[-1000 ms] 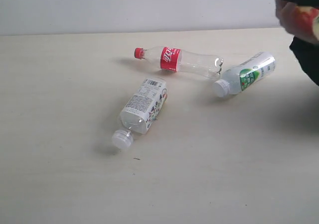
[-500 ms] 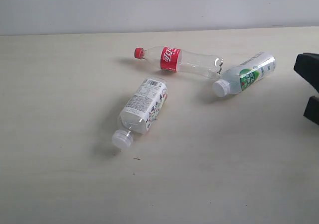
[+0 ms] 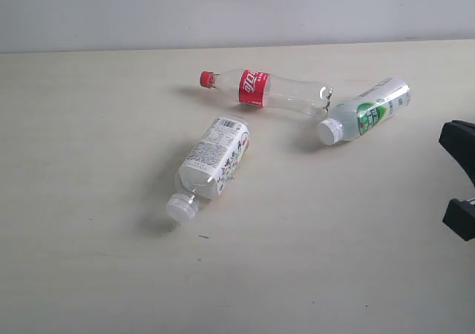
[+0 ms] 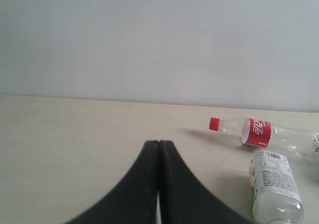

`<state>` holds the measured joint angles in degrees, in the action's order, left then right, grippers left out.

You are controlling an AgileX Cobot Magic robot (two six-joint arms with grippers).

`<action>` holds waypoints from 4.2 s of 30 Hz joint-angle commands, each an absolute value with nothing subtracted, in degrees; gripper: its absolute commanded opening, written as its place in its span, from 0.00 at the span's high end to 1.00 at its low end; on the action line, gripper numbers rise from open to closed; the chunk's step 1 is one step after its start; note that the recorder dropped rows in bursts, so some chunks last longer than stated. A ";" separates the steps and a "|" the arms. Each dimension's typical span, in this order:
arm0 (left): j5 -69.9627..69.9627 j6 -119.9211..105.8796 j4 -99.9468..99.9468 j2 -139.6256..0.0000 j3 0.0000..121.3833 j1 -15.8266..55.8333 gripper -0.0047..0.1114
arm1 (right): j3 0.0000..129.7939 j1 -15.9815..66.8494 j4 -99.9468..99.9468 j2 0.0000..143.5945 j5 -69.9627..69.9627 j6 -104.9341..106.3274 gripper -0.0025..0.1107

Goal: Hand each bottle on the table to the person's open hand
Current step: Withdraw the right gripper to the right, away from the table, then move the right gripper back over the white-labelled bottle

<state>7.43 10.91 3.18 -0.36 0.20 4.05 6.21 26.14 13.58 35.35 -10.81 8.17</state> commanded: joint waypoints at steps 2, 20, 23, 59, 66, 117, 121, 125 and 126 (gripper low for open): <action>7.15 10.84 2.68 0.00 0.00 3.92 0.96 | 4.28 26.32 12.68 35.15 -13.29 7.61 0.98; 7.15 10.84 2.68 0.00 0.00 3.92 0.96 | 4.28 26.32 -0.41 5.03 0.80 -9.21 0.98; 7.15 10.84 2.68 0.00 0.00 3.92 0.96 | 3.95 26.32 0.00 1.02 3.69 -9.34 0.98; 7.15 10.84 2.68 0.00 0.00 3.92 0.96 | 1.55 26.32 0.00 1.02 2.14 -9.68 0.98; 7.15 10.84 2.68 0.00 0.00 3.92 0.96 | 1.55 26.32 0.00 1.02 2.14 -9.68 0.98; 7.15 10.84 2.68 0.00 0.00 3.92 0.96 | 41.31 33.85 -49.41 55.92 -5.09 -56.25 0.98; 7.15 10.84 2.68 0.00 0.00 3.92 0.96 | 48.90 39.58 -53.13 67.50 3.36 -52.98 0.98; 7.15 10.84 2.68 0.00 0.00 3.92 0.96 | 56.33 42.27 -53.00 75.71 11.53 -39.18 0.98; 7.15 10.84 2.68 0.00 0.00 3.92 0.96 | 58.20 42.52 -52.88 77.38 14.09 -35.13 0.98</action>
